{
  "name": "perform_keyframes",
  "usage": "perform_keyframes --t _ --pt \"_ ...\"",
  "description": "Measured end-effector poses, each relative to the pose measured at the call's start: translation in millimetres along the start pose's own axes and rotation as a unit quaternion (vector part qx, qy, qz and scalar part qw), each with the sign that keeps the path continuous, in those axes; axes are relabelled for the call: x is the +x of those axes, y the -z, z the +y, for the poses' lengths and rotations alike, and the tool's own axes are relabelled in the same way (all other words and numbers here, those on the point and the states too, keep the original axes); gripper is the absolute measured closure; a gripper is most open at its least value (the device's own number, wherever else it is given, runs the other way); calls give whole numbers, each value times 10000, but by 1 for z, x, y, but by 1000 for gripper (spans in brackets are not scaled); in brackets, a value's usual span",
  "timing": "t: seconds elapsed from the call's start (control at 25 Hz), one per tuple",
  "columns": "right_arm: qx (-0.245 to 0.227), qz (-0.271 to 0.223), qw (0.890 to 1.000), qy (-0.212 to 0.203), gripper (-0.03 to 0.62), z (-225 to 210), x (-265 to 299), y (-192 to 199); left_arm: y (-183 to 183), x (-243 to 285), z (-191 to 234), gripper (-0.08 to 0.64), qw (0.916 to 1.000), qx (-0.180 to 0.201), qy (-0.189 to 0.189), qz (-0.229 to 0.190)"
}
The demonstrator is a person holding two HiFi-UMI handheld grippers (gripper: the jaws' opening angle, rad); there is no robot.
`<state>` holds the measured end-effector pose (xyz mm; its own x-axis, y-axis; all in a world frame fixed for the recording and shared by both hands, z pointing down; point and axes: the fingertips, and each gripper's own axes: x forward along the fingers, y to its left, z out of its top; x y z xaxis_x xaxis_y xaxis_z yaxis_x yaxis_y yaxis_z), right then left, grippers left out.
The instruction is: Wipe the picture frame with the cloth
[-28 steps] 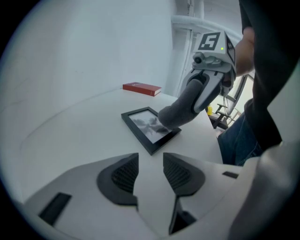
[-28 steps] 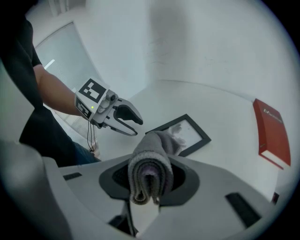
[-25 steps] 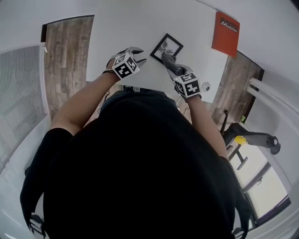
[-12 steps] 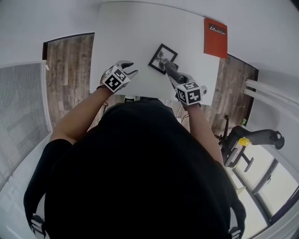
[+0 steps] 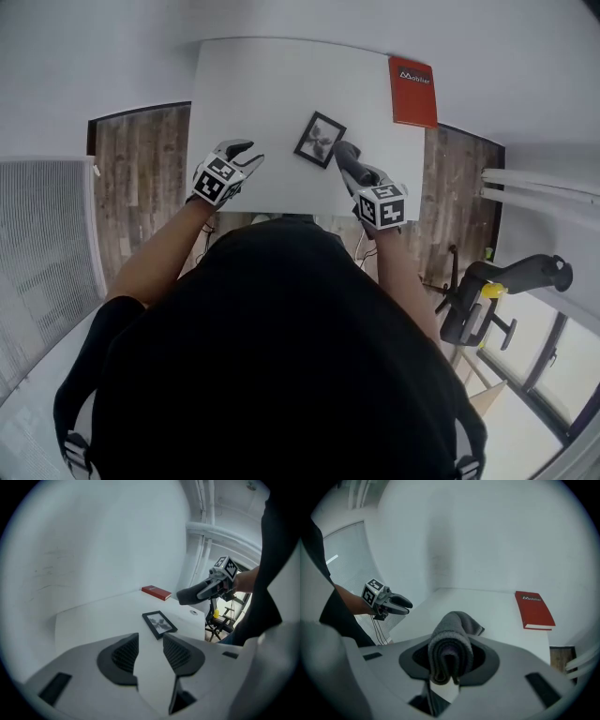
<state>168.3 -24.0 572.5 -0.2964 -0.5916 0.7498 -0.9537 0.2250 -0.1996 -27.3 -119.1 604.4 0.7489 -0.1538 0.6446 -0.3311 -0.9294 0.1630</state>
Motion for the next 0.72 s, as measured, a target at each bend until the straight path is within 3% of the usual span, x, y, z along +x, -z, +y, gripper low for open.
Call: perform_keyframes --t 0.36,0.72 --pt "221 -528 9978 330 486 0 -38 -18 11 -34 8 394 9994 -196 -217 -182" --pt "719 -795 9928 535 485 11 -55 -5 23 -64 6 399 9977 -477 -252 -406"
